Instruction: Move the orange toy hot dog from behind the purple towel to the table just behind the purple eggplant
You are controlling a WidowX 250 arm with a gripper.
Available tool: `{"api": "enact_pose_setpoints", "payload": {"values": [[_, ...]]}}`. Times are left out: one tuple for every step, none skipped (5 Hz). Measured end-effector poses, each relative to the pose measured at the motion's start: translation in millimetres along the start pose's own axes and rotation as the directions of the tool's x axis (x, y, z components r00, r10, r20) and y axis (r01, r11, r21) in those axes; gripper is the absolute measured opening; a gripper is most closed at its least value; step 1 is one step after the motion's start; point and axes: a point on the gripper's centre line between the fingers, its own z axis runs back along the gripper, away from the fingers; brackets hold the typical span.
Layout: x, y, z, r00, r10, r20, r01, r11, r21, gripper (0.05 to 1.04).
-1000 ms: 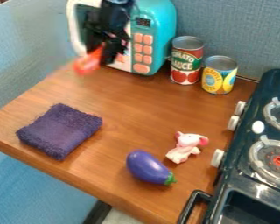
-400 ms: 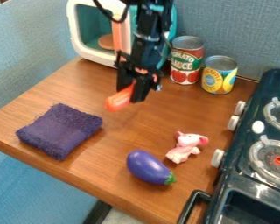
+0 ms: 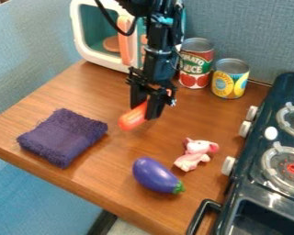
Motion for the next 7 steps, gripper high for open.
{"api": "enact_pose_setpoints", "payload": {"values": [[1.8,-10.0,-13.8,1.000,-0.008,-0.029,0.007,1.000,-0.029,0.562],[3.5,-13.7,-26.1,0.999,-0.012,-0.050,0.009,0.998,-0.058,0.562],[8.5,-13.1,-29.6,0.998,0.009,-0.064,-0.013,0.998,-0.063,0.638],[9.4,-12.7,-29.5,0.995,0.073,-0.075,-0.078,0.995,-0.063,0.867],[9.7,-10.2,-27.2,0.994,0.099,-0.038,-0.101,0.993,-0.057,0.991],[4.2,1.0,-13.4,0.993,0.120,0.008,-0.119,0.991,-0.057,0.993],[-11.0,1.6,18.0,0.987,0.129,0.094,-0.125,0.991,-0.045,0.994]]}}
